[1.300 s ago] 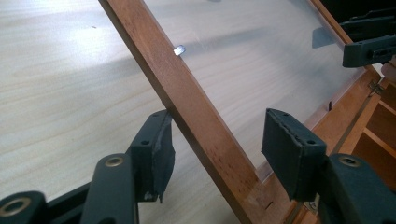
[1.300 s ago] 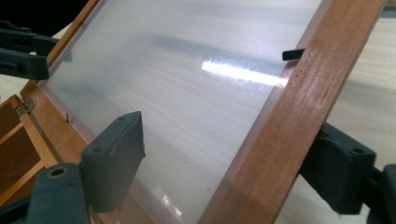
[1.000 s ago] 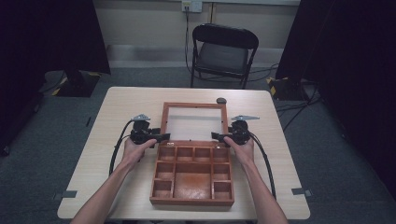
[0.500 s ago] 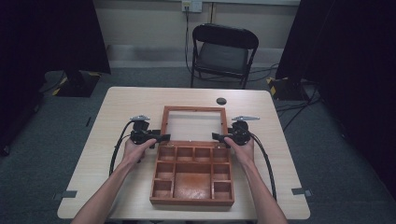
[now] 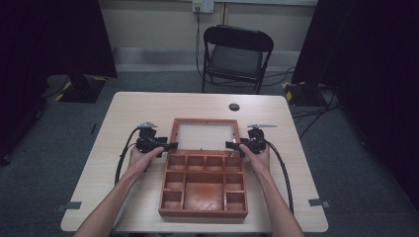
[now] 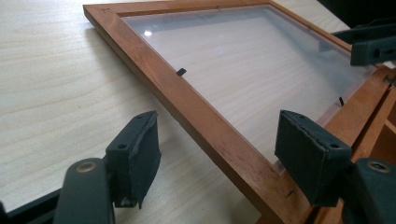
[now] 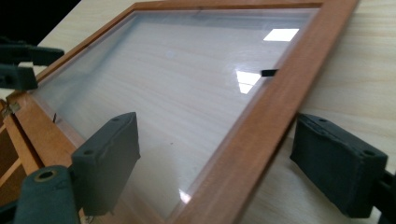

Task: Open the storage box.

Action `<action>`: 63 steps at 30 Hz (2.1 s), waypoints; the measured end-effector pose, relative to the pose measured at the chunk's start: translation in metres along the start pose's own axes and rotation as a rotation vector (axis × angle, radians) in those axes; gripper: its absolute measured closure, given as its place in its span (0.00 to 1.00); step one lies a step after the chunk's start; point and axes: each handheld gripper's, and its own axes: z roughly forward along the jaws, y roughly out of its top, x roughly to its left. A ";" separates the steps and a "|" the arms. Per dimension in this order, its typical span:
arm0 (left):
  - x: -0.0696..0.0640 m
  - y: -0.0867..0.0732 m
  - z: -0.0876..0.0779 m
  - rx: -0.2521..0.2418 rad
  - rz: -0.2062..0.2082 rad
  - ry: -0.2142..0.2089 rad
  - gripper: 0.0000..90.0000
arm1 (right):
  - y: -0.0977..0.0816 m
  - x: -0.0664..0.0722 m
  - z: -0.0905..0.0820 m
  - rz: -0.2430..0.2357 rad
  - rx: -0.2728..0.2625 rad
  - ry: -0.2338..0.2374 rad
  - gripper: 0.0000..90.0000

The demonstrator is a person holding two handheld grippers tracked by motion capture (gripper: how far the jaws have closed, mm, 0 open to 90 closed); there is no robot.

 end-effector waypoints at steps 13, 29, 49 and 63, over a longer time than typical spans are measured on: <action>-0.008 0.007 -0.030 -0.025 0.079 0.084 0.23 | 0.004 0.007 -0.032 -0.051 -0.074 -0.074 0.18; -0.004 -0.010 -0.063 -0.004 0.100 0.131 0.23 | -0.011 0.022 -0.079 -0.127 -0.083 -0.122 0.16; -0.001 -0.065 -0.100 0.131 0.150 0.216 0.21 | -0.073 0.013 -0.135 -0.141 0.046 -0.264 0.17; 0.002 -0.091 -0.095 0.118 0.222 0.294 0.12 | -0.106 -0.002 -0.125 -0.174 0.092 -0.455 0.11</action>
